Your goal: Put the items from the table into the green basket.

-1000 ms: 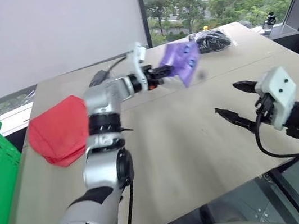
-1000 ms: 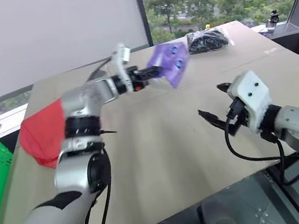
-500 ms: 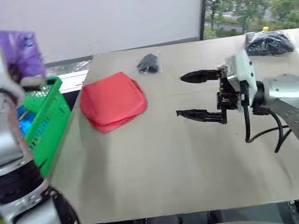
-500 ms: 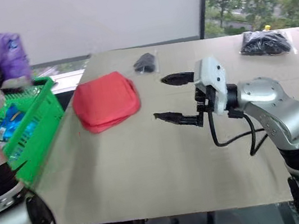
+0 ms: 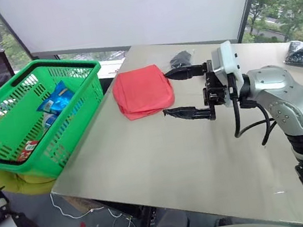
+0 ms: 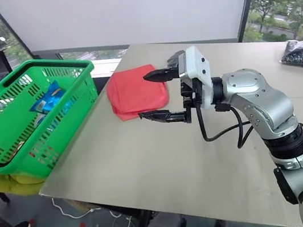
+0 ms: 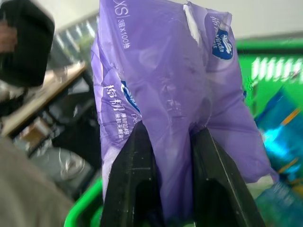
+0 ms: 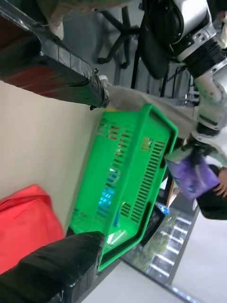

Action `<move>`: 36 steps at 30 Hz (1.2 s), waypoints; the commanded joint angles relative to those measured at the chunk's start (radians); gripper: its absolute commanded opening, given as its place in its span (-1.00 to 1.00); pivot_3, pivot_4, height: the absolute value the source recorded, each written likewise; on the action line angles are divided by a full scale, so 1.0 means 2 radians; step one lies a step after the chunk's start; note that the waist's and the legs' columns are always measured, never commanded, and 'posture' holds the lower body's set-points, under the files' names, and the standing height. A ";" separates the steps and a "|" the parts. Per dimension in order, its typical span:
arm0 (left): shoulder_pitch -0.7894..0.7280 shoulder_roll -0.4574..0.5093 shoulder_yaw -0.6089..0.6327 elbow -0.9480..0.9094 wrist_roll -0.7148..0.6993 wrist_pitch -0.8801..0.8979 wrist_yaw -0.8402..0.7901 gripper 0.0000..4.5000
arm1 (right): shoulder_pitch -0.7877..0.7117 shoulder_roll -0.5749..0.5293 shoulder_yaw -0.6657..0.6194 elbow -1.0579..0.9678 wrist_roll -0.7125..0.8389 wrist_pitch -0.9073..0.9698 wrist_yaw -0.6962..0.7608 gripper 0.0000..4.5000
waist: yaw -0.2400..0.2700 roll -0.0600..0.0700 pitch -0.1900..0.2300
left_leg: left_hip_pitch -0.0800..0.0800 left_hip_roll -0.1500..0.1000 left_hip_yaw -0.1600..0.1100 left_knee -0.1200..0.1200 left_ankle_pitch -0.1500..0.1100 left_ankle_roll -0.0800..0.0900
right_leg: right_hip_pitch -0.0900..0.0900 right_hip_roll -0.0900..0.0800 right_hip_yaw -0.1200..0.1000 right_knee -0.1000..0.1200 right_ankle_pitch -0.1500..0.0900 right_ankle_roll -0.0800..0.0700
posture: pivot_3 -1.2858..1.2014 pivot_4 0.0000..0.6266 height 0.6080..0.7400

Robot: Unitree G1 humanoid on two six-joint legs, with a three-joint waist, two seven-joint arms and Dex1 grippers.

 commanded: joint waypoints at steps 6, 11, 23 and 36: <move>-0.018 -0.001 -0.011 -0.009 -0.022 -0.080 -0.008 0.59 | -0.006 -0.010 -0.014 -0.021 -0.004 0.005 -0.014 1.00 | 0.018 0.000 0.000 | -0.001 0.000 0.000 0.000 0.000 0.000 | -0.001 0.000 -0.001 -0.001 0.000 0.000 | 0.34 -1.00 1.00; -0.059 -0.073 -0.048 -0.071 -0.096 -0.129 -0.053 0.59 | 0.030 -0.049 -0.036 -0.036 -0.031 0.026 -0.059 1.00 | 0.030 -0.002 -0.002 | -0.007 0.000 0.000 0.001 0.001 -0.001 | -0.004 -0.002 -0.004 0.000 0.001 -0.002 | 0.26 -1.00 1.00; -0.091 -0.237 -0.212 -0.135 -0.228 0.017 -0.163 0.59 | 0.222 -0.156 -0.174 -0.084 -0.061 0.086 -0.139 1.00 | -0.079 0.000 -0.004 | -0.009 0.001 0.005 0.006 0.000 0.001 | -0.005 -0.001 -0.003 0.001 0.002 -0.002 | 0.05 -1.00 1.00; -0.030 -0.230 -0.243 -0.171 -0.237 0.055 -0.176 0.59 | 0.333 -0.124 -0.240 -0.103 -0.077 0.045 -0.185 1.00 | -0.200 0.004 -0.001 | 0.012 0.005 0.013 0.000 -0.002 0.003 | 0.012 0.006 0.009 0.001 0.000 0.001 | -0.02 -1.00 1.00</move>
